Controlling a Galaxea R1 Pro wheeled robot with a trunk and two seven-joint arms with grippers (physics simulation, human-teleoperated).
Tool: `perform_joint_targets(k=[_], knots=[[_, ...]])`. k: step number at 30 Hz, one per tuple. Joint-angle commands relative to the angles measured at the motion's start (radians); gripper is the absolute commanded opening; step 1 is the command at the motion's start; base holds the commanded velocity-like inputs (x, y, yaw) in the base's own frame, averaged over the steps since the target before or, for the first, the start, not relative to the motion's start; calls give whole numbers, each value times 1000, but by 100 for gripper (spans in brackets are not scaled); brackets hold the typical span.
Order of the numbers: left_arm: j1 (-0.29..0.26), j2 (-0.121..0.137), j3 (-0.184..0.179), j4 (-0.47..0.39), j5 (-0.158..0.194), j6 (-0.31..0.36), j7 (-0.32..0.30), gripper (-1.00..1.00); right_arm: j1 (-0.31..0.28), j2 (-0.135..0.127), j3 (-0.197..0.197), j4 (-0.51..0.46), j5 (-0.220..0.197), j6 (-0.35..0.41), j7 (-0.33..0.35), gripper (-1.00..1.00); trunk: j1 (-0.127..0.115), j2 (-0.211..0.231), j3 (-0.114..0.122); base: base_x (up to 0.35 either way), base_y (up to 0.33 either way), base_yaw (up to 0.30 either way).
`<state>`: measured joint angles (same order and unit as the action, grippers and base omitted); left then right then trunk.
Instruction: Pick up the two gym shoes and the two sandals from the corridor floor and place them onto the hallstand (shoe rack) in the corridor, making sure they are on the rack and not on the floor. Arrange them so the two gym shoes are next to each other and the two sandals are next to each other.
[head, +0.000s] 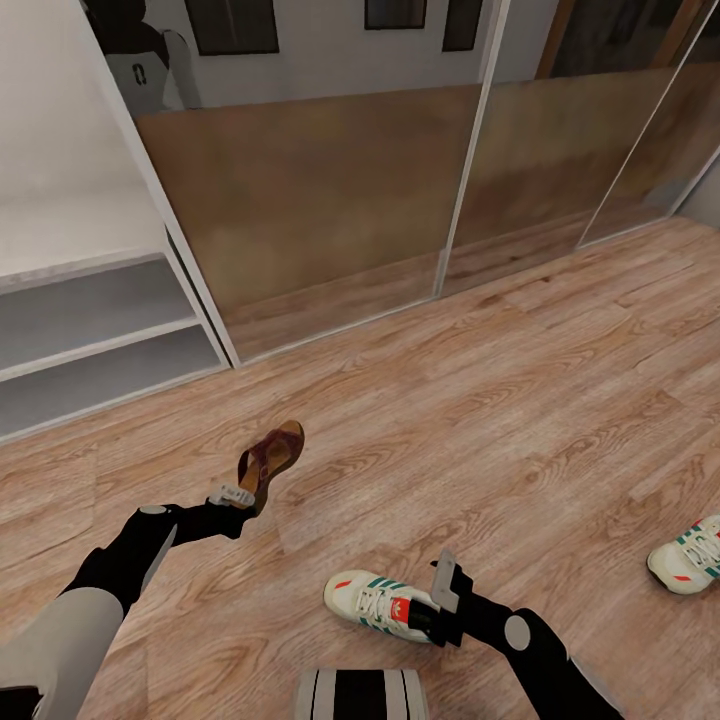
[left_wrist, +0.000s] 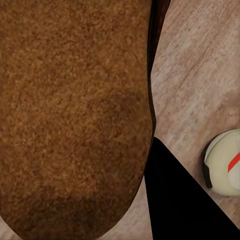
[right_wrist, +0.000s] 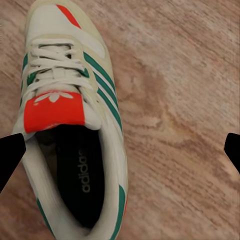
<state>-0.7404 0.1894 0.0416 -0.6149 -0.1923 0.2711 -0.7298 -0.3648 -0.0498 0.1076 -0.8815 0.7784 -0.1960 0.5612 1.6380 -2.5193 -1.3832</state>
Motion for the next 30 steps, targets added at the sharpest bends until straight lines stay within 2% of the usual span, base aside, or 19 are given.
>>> perform_joint_targets(k=[1, 9, 16, 30], knots=[[0, -1, 4, -2, -7, 7, -8, -100, 0, 0, 1, 0, 11, -6, -1, 100, 0, 0, -1, 0, 0, 0], [-1, -1, 4, -2, -7, 7, -8, -100, 0, 1, 0, 3, 13, -5, -11, 100, 0, 0, -1, 0, 0, 0], [-2, -1, 4, -2, -7, 8, -8, -100, 0, 1, 2, 5, 14, -5, -45, 100, 3, -2, -28, 0, 0, 0], [-4, -1, 4, -2, -7, 8, -8, -100, 0, 1, 4, 7, 15, -5, -67, 100, 3, -2, -32, 0, 0, 0]])
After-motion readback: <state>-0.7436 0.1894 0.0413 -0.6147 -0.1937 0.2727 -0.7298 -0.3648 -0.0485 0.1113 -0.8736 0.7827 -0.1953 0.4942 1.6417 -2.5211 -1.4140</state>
